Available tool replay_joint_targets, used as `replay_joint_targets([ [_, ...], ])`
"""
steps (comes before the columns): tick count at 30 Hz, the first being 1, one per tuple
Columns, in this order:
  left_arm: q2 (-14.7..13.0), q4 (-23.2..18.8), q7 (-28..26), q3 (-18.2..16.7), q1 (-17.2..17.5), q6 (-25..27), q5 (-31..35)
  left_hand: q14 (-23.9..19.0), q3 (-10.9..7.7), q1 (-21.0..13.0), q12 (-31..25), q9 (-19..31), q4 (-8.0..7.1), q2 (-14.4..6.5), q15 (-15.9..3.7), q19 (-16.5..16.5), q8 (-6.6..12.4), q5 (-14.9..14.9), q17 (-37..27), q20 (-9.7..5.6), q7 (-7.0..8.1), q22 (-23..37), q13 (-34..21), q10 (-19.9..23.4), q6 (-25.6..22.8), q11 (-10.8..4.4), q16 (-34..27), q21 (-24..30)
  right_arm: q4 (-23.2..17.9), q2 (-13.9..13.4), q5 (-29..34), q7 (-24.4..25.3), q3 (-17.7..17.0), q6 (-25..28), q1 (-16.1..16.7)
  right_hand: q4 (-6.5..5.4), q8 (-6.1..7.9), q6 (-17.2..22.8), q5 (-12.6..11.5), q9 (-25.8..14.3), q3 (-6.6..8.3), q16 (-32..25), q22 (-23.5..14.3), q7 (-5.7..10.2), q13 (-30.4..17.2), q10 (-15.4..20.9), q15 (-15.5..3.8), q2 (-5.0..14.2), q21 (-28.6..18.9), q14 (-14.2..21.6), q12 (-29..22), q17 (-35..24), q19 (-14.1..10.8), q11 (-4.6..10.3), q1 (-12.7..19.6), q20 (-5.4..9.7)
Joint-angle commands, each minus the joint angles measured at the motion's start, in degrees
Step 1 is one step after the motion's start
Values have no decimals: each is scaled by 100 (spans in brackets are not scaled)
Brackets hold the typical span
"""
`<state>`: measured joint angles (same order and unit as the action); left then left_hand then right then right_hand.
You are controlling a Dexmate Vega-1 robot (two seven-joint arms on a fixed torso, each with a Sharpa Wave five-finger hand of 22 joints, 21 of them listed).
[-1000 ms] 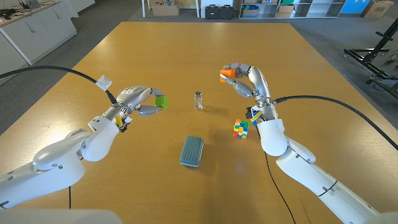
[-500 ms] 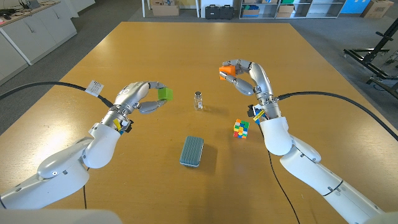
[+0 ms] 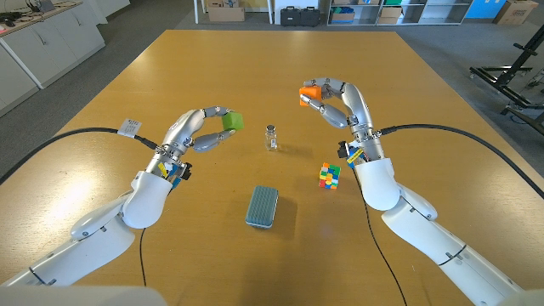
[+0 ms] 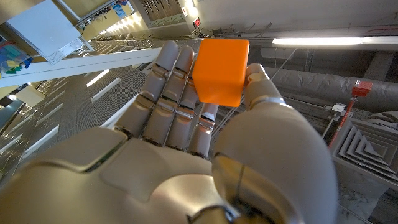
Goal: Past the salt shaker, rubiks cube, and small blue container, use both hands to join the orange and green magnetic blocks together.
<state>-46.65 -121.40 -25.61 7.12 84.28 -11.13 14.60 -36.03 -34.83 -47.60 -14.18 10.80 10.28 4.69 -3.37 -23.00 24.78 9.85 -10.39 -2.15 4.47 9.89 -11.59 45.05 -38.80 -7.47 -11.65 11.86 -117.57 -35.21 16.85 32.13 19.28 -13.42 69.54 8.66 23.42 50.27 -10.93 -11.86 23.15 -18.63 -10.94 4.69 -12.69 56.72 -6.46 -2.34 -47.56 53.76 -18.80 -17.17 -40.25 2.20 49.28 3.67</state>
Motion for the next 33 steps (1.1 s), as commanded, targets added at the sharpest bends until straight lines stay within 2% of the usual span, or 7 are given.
replay_joint_targets([
  [1,552,445,-152,289,-380,-895,-221,-23,-144,6,5,13,-84,-188,-962,-7,36,43,-15,41,357,12,-18,487,-386,-442,20,-21,209,152,-338,-196,25,-310,-112,-26,24,520,-31,-11,-5,0,-3,287,-13,905,-490,887,-40,63,-6,-29,21,929,910,390],
  [9,822,707,-160,413,-493,-1421,-386,-36,-153,16,9,13,-87,-200,-965,-5,34,45,-18,38,367,11,-19,518,-401,-445,23,-28,331,249,-504,-292,39,-510,-155,-27,18,517,-32,-12,-7,0,-3,274,-14,908,-490,889,-50,65,-3,-35,26,927,908,388],
  [17,1004,1101,122,539,-629,-2025,-969,-52,-161,25,11,13,-91,-211,-962,2,34,46,-21,40,385,11,-21,546,-419,-448,22,-35,465,361,-578,-340,83,-737,-229,-32,12,514,-32,-12,-11,2,-2,277,-19,907,-484,891,-56,61,-3,-40,38,933,902,387],
  [22,976,1434,733,766,-890,-2488,-1723,-41,-160,36,24,13,-85,-195,-958,22,29,45,-19,23,398,10,-21,546,-423,-452,35,-46,659,398,-859,-556,142,-973,-362,-35,15,532,-32,-12,-15,3,-2,292,-18,904,-481,892,-60,59,2,-44,48,938,897,384],
  [33,1175,1958,1597,1115,-1323,-3178,-2718,-36,-168,51,44,13,-89,-203,-960,68,16,47,-20,4,416,9,-21,538,-417,-453,43,-67,972,407,-1541,-1255,304,-1382,-709,-37,8,535,-36,-13,-23,18,-1,314,-15,900,-477,885,-58,31,13,-49,103,952,890,377],
])
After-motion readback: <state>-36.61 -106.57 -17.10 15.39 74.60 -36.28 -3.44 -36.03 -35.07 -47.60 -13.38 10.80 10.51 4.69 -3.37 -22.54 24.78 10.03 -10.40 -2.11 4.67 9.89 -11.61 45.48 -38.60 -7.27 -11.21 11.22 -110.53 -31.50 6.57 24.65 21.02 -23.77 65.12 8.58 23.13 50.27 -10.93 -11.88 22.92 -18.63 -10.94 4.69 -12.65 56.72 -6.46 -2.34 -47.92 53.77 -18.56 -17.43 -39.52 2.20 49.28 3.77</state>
